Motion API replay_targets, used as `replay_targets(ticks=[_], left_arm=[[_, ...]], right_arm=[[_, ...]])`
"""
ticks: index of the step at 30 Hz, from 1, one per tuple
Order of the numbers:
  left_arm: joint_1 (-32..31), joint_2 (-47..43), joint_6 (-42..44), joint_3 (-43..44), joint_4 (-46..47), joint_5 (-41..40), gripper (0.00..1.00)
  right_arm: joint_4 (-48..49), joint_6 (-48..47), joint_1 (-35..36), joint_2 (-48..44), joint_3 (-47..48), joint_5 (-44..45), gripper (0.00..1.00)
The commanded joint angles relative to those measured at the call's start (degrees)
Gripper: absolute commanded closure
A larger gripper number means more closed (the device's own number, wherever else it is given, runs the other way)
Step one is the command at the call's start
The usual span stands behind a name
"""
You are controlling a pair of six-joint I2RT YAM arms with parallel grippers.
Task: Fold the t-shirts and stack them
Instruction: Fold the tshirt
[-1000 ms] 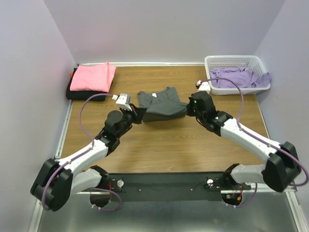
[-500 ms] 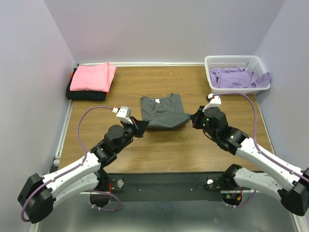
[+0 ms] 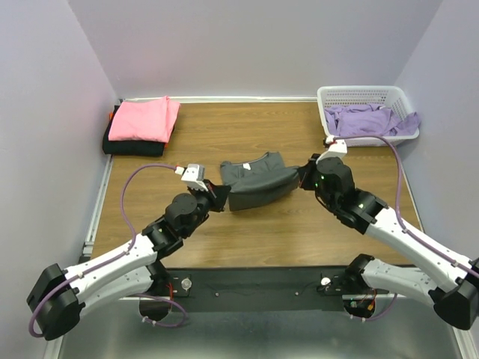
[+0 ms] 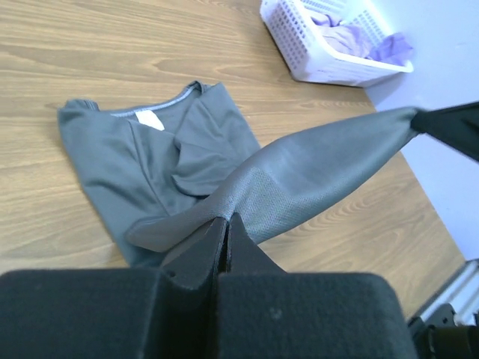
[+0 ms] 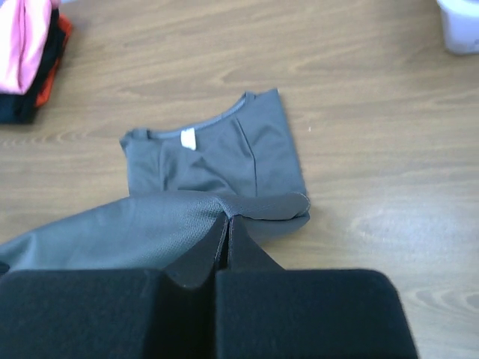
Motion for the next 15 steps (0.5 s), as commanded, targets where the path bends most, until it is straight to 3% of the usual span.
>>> replay_targets(ticks=[1,15], left_arm=[[0.45,2.53,2.58,3.09,2.16,-3.05,1.0],[12.92,12.9,6.19,3.79,10.86,9.33,1.0]], right_arm=[[2.01,-2.48,0.38,3.39,4.69,6.43,0.99],[6.41,-7.06,-1.98,19.73,13.83,10.22,0.98]])
